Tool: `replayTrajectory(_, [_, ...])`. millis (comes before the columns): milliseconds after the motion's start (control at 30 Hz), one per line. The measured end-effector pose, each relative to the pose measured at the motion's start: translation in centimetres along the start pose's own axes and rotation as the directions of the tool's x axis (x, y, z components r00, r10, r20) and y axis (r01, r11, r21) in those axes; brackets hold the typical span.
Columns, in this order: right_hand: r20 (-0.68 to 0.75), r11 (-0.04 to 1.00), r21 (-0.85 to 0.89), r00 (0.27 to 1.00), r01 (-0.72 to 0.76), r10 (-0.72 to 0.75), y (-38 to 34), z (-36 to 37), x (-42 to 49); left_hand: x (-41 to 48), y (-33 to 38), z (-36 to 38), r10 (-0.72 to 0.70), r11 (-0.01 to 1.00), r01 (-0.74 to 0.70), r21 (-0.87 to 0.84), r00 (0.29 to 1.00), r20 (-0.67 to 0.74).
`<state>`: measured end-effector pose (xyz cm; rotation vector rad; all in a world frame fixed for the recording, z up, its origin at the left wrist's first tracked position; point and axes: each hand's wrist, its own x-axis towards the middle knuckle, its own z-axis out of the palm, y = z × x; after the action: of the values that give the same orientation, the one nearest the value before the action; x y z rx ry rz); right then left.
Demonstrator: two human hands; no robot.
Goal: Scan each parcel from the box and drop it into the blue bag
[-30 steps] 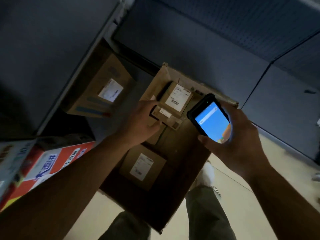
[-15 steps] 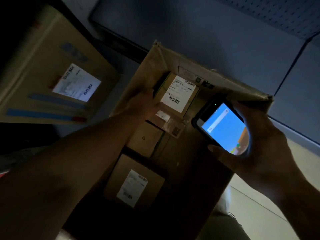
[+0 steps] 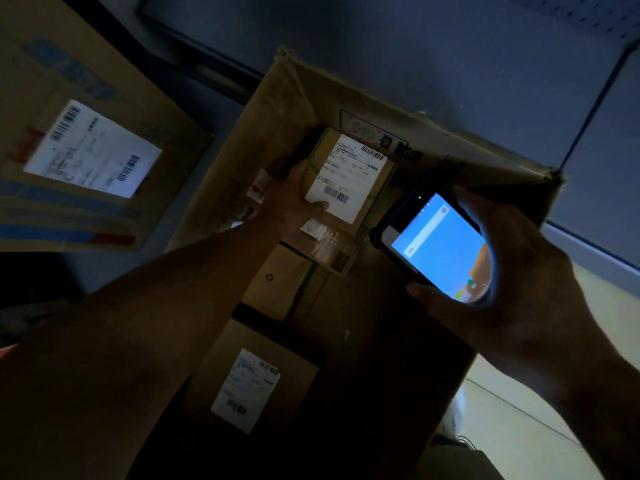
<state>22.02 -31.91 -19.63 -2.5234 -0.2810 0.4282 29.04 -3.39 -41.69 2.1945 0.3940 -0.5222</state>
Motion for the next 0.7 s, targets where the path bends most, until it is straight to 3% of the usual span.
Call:
replayTrajectory(200, [0.016,0.999,0.03,0.999,-0.03,0.029,-0.8,-0.7,-0.7,-0.5,0.5,0.3,-0.098,0.995,0.098,0.003,0.995,0.024])
replayTrajectory(333, [0.011,0.999,0.016,1.0,-0.028,0.028,-0.6,-0.7,-0.8,0.0,0.7,1.5,-0.162,0.981,0.166,-0.096,0.986,0.045])
replayTrajectory(500, [0.02,0.999,0.012,0.999,-0.044,0.044,0.5,-0.5,-0.8,0.7,1.6,3.5,-0.16,0.978,0.15,-0.148,0.985,-0.061])
replayTrajectory(700, [0.019,0.998,0.027,0.998,-0.06,0.059,0.8,-0.9,-1.4,0.4,3.4,5.2,-0.202,0.976,0.194,-0.097,0.977,-0.075])
